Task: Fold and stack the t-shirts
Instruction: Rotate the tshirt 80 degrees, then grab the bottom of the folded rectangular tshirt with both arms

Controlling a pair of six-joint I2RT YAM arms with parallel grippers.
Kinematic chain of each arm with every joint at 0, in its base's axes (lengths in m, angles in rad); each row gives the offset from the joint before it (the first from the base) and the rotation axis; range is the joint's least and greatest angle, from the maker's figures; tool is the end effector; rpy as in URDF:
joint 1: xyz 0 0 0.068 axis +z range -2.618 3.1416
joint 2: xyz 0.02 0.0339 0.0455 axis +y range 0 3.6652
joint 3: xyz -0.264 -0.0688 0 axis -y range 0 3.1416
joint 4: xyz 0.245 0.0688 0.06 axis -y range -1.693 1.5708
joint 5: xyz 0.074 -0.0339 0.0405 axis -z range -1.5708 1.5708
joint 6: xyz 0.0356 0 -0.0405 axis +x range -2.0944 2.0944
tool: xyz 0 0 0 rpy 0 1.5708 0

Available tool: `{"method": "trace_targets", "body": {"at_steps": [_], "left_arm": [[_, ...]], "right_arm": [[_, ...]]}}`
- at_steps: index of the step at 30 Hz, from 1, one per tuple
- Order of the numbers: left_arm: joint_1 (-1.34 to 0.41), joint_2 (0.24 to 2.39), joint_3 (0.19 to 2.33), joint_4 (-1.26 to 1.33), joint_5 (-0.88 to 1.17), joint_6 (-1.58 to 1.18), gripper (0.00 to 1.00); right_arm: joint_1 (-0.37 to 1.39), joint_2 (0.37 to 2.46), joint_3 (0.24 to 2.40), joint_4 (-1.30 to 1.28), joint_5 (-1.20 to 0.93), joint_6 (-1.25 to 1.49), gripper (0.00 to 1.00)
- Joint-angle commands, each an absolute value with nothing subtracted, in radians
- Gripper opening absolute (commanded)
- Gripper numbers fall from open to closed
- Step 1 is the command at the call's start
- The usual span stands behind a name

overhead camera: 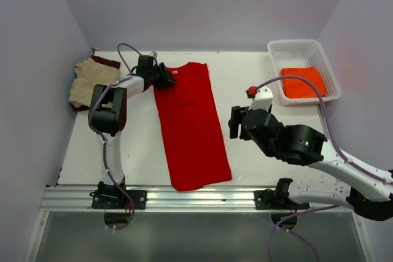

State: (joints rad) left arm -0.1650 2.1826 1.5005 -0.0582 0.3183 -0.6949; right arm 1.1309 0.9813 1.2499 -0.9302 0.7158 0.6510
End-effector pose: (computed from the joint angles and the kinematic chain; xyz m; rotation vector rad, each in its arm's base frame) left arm 0.4709 -0.0897 0.1490 -0.4638 2.3570 -0.7900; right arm 0.0949 0.1467 0.3938 -0.1221 2.0622 0.2946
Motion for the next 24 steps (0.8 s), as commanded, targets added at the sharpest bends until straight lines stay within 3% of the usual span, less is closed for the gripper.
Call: {"method": "trace_targets", "body": {"at_steps": [1, 2, 5, 6, 9, 11, 20, 22, 24], "left_arm": [[-0.164, 2.194, 1.499, 0.046, 0.367, -0.701, 0.47], [-0.164, 2.195, 1.496, 0.06, 0.376, -0.713, 0.47], [-0.166, 2.194, 1.473, 0.147, 0.432, -0.736, 0.41], [-0.167, 2.194, 1.467, 0.187, 0.46, -0.739, 0.31], [-0.172, 2.186, 1.453, 0.242, 0.506, -0.753, 0.08], [-0.178, 2.18, 1.453, 0.25, 0.517, -0.75, 0.0], [-0.19, 2.16, 1.448, 0.178, 0.497, -0.718, 0.0], [-0.19, 2.143, 1.457, 0.112, 0.414, -0.701, 0.0], [-0.19, 2.129, 1.457, 0.034, 0.315, -0.69, 0.09]], "right_arm": [[1.124, 0.985, 1.241, -0.93, 0.75, 0.67, 0.69], [1.124, 0.983, 1.239, -0.927, 0.749, 0.669, 0.67], [1.123, 0.983, 1.229, -0.92, 0.749, 0.672, 0.44], [1.123, 0.982, 1.221, -0.919, 0.75, 0.673, 0.29], [1.124, 0.976, 1.213, -0.917, 0.755, 0.678, 0.07], [1.123, 0.971, 1.212, -0.917, 0.756, 0.68, 0.01], [1.121, 0.956, 1.201, -0.92, 0.762, 0.683, 0.0], [1.121, 0.951, 1.198, -0.92, 0.762, 0.683, 0.14], [1.121, 0.95, 1.195, -0.919, 0.762, 0.686, 0.28]]}}
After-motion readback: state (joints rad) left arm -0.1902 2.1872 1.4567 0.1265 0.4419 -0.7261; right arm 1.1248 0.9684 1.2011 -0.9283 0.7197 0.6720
